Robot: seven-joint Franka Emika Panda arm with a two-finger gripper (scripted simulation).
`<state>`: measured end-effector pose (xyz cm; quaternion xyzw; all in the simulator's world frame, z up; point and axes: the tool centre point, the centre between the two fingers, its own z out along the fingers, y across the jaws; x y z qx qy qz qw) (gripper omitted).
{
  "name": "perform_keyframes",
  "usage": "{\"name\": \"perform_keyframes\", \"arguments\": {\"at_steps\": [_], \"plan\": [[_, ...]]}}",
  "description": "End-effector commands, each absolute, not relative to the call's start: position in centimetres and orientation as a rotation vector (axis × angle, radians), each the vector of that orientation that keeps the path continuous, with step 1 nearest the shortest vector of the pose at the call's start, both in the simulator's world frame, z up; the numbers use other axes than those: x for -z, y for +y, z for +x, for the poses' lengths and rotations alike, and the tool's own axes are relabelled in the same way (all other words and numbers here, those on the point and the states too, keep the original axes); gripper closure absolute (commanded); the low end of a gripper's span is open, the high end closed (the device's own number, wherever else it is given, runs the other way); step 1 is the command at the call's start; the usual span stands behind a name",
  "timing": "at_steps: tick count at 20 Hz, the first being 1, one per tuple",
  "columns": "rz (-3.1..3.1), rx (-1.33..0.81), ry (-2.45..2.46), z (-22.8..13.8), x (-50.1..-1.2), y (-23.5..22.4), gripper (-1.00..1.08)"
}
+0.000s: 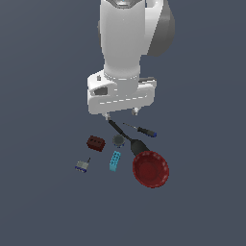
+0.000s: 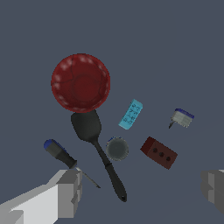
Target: Pick up a designated object from a clutter of objects.
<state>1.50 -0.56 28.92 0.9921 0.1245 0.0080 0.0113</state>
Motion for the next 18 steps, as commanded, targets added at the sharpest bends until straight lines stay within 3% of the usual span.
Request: {"name": "perform_keyframes", "arguments": {"at_steps": [1,18], "plan": [[3.076,-0.017,0.467,1.6,-27.7,-1.6,-0.92],[2.909,0.034,1.049,1.3,-18.7,-8.2,-0.92]]}}
